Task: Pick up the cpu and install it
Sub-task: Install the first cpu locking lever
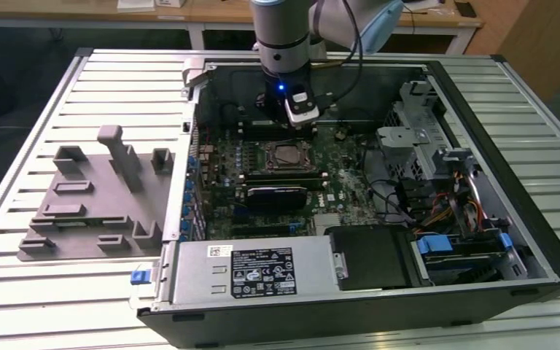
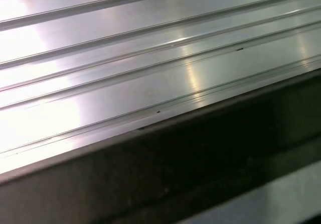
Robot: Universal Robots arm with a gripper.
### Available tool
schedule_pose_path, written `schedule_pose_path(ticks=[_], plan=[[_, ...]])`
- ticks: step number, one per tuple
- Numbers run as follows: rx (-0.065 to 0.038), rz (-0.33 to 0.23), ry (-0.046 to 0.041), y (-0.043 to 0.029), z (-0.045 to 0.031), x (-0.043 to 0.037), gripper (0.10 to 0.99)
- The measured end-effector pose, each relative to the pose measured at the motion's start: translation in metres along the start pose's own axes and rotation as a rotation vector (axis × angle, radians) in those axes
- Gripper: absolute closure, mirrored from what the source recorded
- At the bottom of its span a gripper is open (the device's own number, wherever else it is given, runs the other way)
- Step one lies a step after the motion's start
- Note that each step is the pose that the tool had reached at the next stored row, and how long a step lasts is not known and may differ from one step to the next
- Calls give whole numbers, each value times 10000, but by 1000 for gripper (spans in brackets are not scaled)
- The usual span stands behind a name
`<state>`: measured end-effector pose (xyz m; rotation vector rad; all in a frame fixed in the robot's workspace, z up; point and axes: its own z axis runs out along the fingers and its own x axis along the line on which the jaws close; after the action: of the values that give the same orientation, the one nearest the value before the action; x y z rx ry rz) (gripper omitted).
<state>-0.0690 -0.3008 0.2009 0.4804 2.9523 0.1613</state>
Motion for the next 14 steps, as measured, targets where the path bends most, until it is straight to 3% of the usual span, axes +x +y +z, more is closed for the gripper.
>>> schedule_pose_path(ticks=[14], plan=[[11, -17, -124, -25, 31, 44, 976]])
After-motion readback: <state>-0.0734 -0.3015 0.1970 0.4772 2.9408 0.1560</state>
